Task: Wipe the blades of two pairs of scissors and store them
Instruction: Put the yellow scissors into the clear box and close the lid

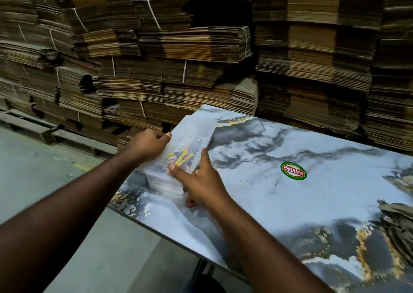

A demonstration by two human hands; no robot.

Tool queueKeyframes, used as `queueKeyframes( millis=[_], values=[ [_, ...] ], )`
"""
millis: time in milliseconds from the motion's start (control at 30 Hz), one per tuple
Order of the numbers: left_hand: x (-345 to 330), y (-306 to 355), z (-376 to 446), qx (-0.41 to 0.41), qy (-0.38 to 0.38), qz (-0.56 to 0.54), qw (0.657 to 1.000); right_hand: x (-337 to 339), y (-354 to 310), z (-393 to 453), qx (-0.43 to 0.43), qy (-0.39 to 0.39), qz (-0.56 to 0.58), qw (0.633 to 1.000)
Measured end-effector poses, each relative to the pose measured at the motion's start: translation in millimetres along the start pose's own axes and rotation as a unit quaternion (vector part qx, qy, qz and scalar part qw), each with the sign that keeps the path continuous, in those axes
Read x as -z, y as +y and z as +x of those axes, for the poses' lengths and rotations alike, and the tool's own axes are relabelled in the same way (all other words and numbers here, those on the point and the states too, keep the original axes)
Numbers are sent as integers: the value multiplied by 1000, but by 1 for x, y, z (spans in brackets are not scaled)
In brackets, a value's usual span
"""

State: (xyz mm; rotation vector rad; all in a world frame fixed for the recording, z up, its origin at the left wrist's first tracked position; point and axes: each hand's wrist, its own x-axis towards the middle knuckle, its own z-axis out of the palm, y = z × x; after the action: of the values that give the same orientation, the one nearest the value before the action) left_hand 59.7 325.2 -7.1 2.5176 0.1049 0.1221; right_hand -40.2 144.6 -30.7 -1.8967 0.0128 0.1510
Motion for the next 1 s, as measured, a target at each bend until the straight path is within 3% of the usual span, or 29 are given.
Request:
queueKeyframes(
  millis=[100, 200, 300, 433, 567, 833, 933, 1000],
  values=[
    [-1, 1, -3, -20, 36, 92, 995, -6, 3, -3, 0, -4, 9, 1000],
    [-4, 0, -5, -38, 52, 102, 993, -10, 6, -2, -14, -14, 92, 996],
    [-3, 0, -6, -30, 21, 53, 998, -10, 10, 2, -18, -21, 144, 989],
    [-2, 16, 0, -61, -36, 111, 991, -10, 8, 3, -28, -7, 163, 986],
    [-7, 28, 21, -107, -92, 88, 986, -10, 8, -1, -31, -14, 176, 984],
    [-26, 40, 69, -90, -124, 26, 988, -14, 22, 6, -1, 9, 122, 992],
    [-27, 37, 72, -93, -114, 26, 989, -9, 18, 8, 41, 70, -34, 996],
    [-27, 36, 72, -96, -112, 27, 989, 5, 15, 21, 89, 141, -149, 975]
  ],
)
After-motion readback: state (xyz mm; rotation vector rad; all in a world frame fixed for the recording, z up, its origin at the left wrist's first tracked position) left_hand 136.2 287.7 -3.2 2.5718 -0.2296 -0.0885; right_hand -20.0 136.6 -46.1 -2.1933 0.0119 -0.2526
